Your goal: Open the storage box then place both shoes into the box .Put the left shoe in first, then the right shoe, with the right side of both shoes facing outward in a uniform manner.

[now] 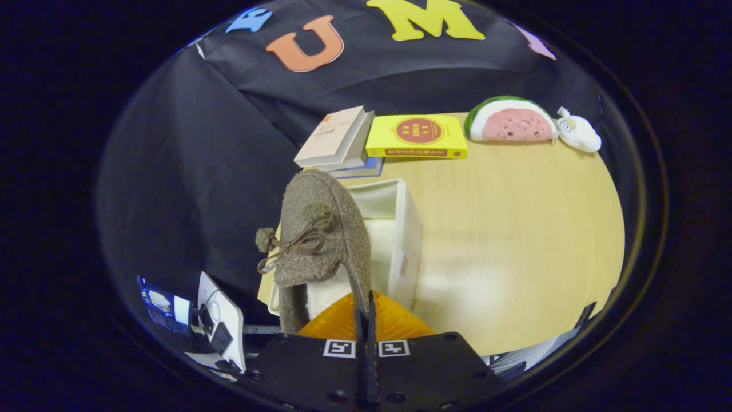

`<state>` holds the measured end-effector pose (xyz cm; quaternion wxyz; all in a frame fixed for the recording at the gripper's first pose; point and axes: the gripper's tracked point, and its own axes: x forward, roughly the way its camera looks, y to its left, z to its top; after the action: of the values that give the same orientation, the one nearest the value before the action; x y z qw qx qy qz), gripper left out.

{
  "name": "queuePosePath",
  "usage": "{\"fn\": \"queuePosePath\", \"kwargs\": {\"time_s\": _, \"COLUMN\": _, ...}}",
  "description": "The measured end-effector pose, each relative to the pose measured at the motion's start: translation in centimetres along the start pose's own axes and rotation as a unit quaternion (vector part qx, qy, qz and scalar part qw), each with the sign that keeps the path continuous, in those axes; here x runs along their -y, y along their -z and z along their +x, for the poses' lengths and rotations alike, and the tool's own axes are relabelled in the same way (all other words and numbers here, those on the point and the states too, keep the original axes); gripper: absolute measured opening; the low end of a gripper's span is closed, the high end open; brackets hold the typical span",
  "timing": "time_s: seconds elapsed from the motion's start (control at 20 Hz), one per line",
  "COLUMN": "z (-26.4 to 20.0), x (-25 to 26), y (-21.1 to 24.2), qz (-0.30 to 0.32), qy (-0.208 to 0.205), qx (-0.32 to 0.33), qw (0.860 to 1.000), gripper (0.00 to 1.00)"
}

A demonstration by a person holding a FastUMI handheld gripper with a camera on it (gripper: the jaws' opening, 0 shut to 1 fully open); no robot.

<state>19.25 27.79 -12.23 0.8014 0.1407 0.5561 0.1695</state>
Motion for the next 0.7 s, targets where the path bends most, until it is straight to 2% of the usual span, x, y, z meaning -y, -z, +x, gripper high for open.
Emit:
{"fn": "queuePosePath", "kwargs": {"time_s": 0.45, "z": 6.2, "x": -0.3, "y": -0.8, "qz": 0.03, "qy": 0.059, "qx": 0.023, "qw": 0.998, "gripper": 0.0}}
{"fn": "queuePosePath", "kwargs": {"time_s": 0.7, "z": 7.9, "x": 1.5, "y": -0.3, "qz": 0.097, "qy": 0.089, "qx": 0.034, "qw": 0.991, "gripper": 0.0}}
